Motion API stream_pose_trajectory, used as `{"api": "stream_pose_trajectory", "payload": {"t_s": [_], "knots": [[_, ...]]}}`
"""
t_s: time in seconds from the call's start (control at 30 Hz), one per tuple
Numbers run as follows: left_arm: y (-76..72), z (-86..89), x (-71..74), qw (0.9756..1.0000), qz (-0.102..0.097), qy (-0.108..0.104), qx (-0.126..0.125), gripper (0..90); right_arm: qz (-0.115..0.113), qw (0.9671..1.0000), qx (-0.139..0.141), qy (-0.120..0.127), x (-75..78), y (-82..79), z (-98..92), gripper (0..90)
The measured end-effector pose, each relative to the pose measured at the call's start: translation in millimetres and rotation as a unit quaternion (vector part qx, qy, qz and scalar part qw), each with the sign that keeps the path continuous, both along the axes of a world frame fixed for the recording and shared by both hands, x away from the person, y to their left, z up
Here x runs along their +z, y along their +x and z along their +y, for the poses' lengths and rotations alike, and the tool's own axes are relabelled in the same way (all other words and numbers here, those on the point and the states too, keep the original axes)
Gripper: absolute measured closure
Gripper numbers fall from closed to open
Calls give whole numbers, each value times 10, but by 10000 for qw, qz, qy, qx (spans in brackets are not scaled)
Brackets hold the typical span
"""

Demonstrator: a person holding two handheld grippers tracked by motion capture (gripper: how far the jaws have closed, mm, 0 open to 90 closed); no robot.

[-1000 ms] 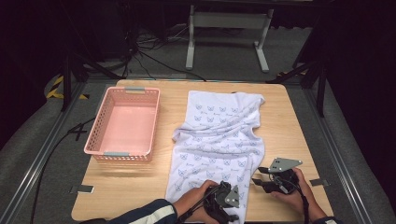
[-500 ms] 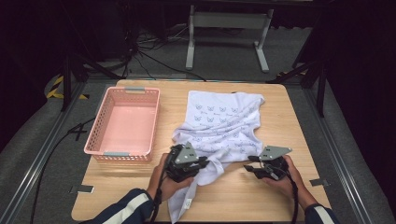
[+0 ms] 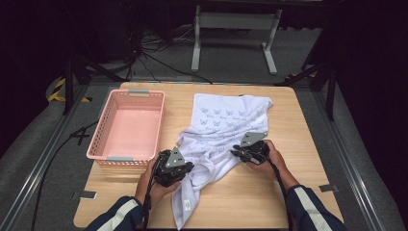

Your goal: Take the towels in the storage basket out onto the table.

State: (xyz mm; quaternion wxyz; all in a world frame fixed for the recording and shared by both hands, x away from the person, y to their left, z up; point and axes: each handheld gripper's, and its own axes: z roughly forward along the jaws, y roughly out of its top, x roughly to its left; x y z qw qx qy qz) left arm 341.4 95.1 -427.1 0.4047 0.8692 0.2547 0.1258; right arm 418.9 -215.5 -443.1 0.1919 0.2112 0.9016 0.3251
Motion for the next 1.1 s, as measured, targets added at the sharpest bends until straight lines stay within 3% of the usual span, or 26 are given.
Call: {"api": "stream_pose_trajectory", "payload": {"t_s": [0.13,0.17,0.2,0.3,0.33,0.37,0.43,0.47,0.6,0.63,0.73,0.8,0.87,0.97,1.03,1.1], "knots": [[-4,24,14,9999,-59,131,-5,880,86,9999,78,-19,134,25,-3,843],[-4,39,19,9999,-84,92,59,881,176,9998,122,48,178,19,-24,836],[-5,51,25,9999,-101,65,99,881,129,9998,121,73,226,4,-52,840],[-6,94,57,9993,-202,168,263,882,-86,9991,-282,315,351,-6,-183,855],[-6,108,60,9991,-207,209,294,882,-185,9985,-436,282,360,0,-207,862],[-6,108,60,9991,-207,209,294,883,-268,9980,-540,214,359,16,-233,865],[3,156,50,9987,-176,277,398,884,-217,9977,-605,211,339,50,-268,865],[3,163,36,9984,-144,298,454,885,-123,9968,-776,159,289,106,-303,870],[24,157,-30,9976,-8,506,474,885,-46,9944,-1054,92,224,210,-326,864],[25,147,-45,9976,0,533,446,885,-113,9935,-1135,39,204,249,-324,864],[13,117,-81,9975,62,582,392,885,-224,9899,-1388,-179,134,373,-282,800],[7,116,-94,9974,131,595,381,885,-334,9889,-1441,-148,133,380,-248,708],[14,126,-99,9974,96,603,384,884,-290,9918,-1243,10,201,304,-212,695],[14,143,-106,9977,141,517,426,883,-358,9962,-735,285,341,83,-136,702],[5,151,-92,9979,149,456,431,881,-106,9981,38,602,407,-175,-8,651],[-2,152,-74,9983,109,411,404,880,59,9970,457,628,384,-362,140,576]]}}
